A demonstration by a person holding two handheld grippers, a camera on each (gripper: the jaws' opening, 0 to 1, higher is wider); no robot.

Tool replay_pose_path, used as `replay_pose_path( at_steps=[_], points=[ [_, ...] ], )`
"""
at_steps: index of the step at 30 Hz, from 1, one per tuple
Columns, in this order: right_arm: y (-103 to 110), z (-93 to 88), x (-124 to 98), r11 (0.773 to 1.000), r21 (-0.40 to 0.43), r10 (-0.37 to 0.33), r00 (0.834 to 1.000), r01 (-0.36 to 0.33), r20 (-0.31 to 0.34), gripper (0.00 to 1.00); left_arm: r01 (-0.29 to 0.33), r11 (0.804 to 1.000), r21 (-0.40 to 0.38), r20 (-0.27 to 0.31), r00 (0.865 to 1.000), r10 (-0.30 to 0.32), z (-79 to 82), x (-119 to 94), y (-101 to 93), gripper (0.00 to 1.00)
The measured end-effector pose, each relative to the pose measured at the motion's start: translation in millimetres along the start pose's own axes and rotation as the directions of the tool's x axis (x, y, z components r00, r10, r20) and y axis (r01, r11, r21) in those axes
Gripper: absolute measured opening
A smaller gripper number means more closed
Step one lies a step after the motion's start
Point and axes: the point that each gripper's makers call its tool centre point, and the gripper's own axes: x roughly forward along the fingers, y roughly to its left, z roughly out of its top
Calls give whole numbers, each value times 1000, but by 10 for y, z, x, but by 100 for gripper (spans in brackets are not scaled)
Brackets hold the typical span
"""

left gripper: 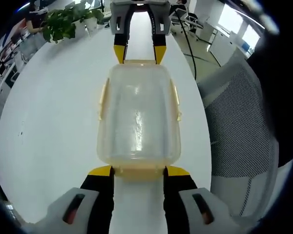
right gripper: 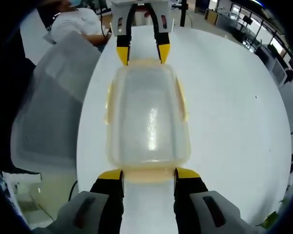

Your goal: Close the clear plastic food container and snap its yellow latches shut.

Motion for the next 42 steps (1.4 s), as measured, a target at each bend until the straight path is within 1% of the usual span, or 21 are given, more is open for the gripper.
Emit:
replay_pose_path(
  at_steps=[7,19,30,42],
  points=[
    [11,-41,0,1000,-1,7,1000,-7,-3,38,2,1000,-3,-2,1000,-2,37,15,-17,38],
    [33,-96,11,1000,-14,-7,1000,7,3,38,-4,1000,2,-15,1000,4,73,63,-46,38],
    [36,-96,36,1000,-28,-14,1000,14,2,38,-10,1000,1,-30,999,10,60,76,-47,38],
    [25,-100,45,999,-32,-18,999,19,32,38,-39,999,4,-44,998,40,53,91,-43,38]
  ],
)
